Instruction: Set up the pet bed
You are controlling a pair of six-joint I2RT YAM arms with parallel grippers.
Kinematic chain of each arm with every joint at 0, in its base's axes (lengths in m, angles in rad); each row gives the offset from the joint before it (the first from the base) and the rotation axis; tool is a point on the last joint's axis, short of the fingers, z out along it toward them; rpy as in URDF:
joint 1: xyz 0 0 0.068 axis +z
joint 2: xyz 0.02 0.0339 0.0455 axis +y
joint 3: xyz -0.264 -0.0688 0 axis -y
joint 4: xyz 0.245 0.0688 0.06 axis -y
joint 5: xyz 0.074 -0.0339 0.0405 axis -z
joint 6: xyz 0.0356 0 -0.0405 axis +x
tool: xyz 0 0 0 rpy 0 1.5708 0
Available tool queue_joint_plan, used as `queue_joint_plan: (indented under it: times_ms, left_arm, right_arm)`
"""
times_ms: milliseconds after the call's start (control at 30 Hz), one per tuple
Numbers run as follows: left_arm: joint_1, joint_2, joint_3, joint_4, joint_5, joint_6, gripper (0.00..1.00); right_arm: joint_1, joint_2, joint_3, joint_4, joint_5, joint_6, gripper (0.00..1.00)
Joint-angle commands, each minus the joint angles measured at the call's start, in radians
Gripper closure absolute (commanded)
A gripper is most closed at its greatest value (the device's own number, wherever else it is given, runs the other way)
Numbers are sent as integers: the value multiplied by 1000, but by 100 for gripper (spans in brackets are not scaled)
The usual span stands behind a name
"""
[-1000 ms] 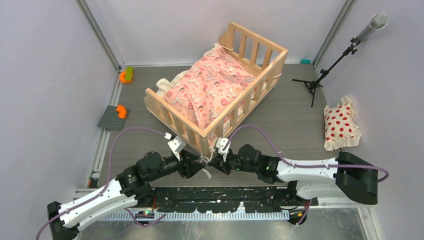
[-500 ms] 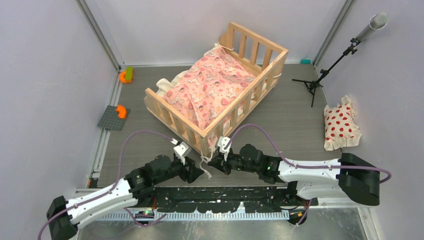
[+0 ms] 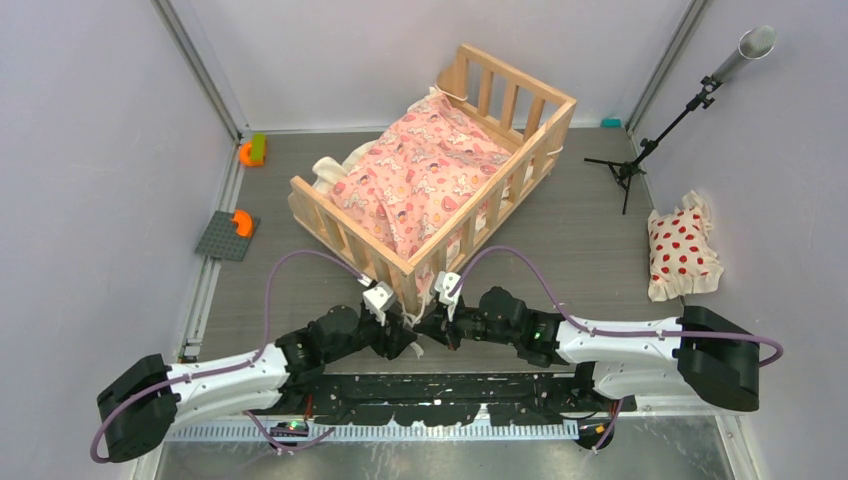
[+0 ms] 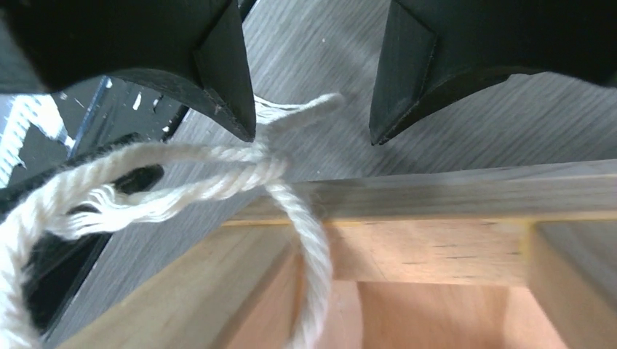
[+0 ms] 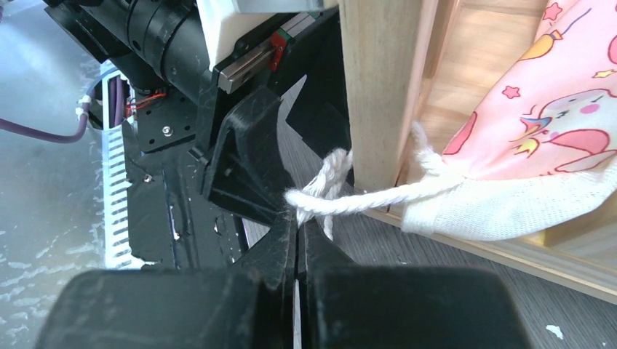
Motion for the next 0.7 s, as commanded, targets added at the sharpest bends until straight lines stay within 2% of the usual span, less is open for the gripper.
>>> queue_joint_plan:
  times_ms: [0,100,200,233,367,500,667]
  left_arm:
    - [1,-19,-32,151,-76,36,45]
    - [2,-41,-40,156,-79,36,60]
    - [1,-66,-40,134,-68,26,93]
    - [1,-78,-41,125,-58,23,100]
    - [1,-164,-47,72,-46,-18,100]
    - [1,-271,-5,-108,-63,-49,100]
    - [1,-397,39,-261,-103,-68,100]
  right_arm:
    - [-4,2,45,51,-19,17,99]
    - [-4,-1,45,53,-18,21,99]
    - [-3,-4,42,51,-11,21,99]
    - [-4,-5,41,51,-3,23,99]
    - [-3,-14,10,56,59,64,99]
    - [-2,-37,-63,80,133,135,99]
    - [-2,-59,-106,-1,304,240,99]
